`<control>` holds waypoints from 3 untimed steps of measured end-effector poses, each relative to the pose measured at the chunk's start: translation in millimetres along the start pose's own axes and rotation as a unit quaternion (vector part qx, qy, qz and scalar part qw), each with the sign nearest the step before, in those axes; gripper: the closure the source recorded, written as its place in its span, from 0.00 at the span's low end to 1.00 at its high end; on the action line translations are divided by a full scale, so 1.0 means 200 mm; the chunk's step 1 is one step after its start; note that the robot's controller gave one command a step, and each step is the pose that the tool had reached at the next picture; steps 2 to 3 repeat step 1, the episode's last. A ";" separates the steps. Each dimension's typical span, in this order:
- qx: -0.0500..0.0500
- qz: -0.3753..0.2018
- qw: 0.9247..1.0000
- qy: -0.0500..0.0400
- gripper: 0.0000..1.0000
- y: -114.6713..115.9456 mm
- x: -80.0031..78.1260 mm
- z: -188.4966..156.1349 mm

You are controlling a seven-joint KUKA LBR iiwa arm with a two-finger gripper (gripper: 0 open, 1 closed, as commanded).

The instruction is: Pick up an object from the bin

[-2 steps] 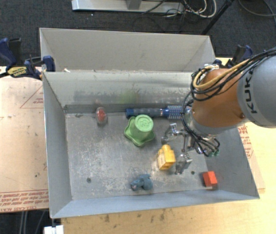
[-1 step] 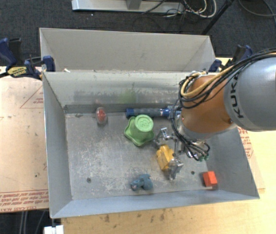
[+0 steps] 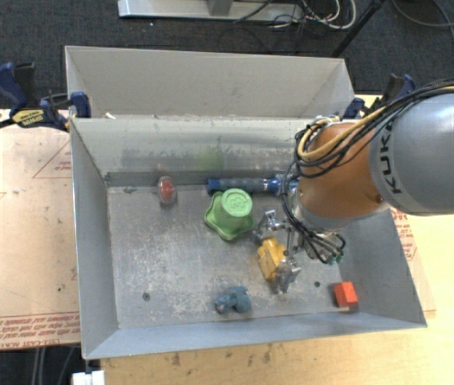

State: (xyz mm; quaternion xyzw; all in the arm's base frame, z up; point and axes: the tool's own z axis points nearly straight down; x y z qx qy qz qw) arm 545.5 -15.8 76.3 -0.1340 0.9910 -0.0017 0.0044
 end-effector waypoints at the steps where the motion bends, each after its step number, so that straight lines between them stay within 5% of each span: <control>1: 0.000 -0.030 1.000 -0.002 1.00 -0.08 -0.08 -1.01; 3: 0.000 -0.030 1.000 -0.002 1.00 -0.08 -0.08 -1.01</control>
Offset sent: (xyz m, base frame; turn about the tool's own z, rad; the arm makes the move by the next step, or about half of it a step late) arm 0.0152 -0.0115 0.1966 -0.0622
